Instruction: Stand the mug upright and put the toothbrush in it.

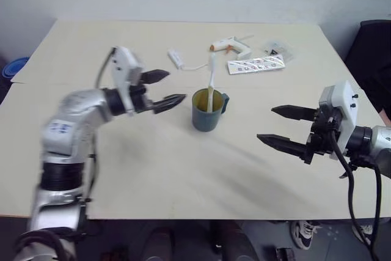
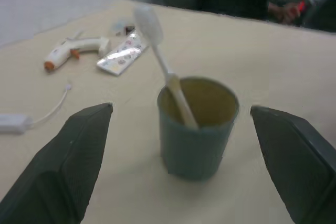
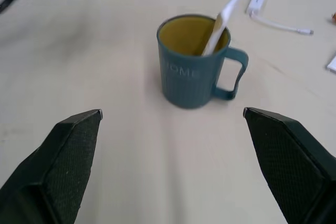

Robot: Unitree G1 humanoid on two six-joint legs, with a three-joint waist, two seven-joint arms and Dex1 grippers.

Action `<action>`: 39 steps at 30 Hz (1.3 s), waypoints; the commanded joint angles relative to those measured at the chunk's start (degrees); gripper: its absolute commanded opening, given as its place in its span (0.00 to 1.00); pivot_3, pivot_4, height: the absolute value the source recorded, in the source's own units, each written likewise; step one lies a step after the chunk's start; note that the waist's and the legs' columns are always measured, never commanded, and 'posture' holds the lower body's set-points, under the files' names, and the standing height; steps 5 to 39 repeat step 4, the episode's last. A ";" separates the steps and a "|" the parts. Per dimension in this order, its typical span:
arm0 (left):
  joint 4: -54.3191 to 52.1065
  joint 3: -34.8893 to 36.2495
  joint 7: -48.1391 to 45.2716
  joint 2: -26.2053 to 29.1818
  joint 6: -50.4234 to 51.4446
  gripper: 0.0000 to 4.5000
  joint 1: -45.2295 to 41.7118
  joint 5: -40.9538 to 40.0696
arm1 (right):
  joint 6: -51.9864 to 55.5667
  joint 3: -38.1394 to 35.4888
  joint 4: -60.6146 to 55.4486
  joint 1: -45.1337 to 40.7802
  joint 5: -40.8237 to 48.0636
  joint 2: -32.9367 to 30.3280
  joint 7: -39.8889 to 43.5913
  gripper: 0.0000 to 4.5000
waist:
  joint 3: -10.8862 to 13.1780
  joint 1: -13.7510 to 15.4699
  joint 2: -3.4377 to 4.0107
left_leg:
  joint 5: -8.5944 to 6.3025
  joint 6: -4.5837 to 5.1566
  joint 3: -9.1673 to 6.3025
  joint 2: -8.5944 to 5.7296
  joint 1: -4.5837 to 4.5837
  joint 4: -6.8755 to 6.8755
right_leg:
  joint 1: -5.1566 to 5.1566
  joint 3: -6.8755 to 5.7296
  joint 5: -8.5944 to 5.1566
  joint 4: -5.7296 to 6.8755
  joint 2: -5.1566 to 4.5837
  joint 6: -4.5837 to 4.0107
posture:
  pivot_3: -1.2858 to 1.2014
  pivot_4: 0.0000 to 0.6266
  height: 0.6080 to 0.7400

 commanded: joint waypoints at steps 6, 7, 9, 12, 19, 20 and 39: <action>0.29 8.58 -14.76 14.31 -2.19 0.99 5.87 -3.59 | -3.56 1.07 4.80 -0.88 -3.71 0.54 4.69 1.00 | 0.01 0.06 0.01 | -0.01 0.00 0.01 0.04 0.00 0.01 | 0.01 -0.09 -0.12 -0.04 -0.02 -0.21 | 0.52 0.24 1.00; 0.29 8.58 -14.76 14.31 -2.19 0.99 5.87 -3.59 | -3.56 1.07 4.80 -0.88 -3.71 0.54 4.69 1.00 | 0.01 0.06 0.01 | -0.01 0.00 0.01 0.04 0.00 0.01 | 0.01 -0.09 -0.12 -0.04 -0.02 -0.21 | 0.52 0.24 1.00; 0.29 8.58 -14.76 14.31 -2.19 0.99 5.87 -3.59 | -3.56 1.07 4.80 -0.88 -3.71 0.54 4.69 1.00 | 0.01 0.06 0.01 | -0.01 0.00 0.01 0.04 0.00 0.01 | 0.01 -0.09 -0.12 -0.04 -0.02 -0.21 | 0.52 0.24 1.00; 0.29 8.58 -14.76 14.31 -2.19 0.99 5.87 -3.59 | -3.56 1.07 4.80 -0.88 -3.71 0.54 4.69 1.00 | 0.01 0.06 0.01 | -0.01 0.00 0.01 0.04 0.00 0.01 | 0.01 -0.09 -0.12 -0.04 -0.02 -0.21 | 0.52 0.24 1.00; 0.29 8.58 -14.76 14.31 -2.19 0.99 5.87 -3.59 | -3.56 1.07 4.80 -0.88 -3.71 0.54 4.69 1.00 | 0.01 0.06 0.01 | -0.01 0.00 0.01 0.04 0.00 0.01 | 0.01 -0.09 -0.12 -0.04 -0.02 -0.21 | 0.52 0.24 1.00; 0.29 8.58 -14.76 14.31 -2.19 0.99 5.87 -3.59 | -3.56 1.07 4.80 -0.88 -3.71 0.54 4.69 1.00 | 0.01 0.06 0.01 | -0.01 0.00 0.01 0.04 0.00 0.01 | 0.01 -0.09 -0.12 -0.04 -0.02 -0.21 | 0.52 0.24 1.00; 0.29 8.58 -14.76 14.31 -2.19 0.99 5.87 -3.59 | -3.56 1.07 4.80 -0.88 -3.71 0.54 4.69 1.00 | 0.01 0.06 0.01 | -0.01 0.00 0.01 0.04 0.00 0.01 | 0.01 -0.09 -0.12 -0.04 -0.02 -0.21 | 0.52 0.24 1.00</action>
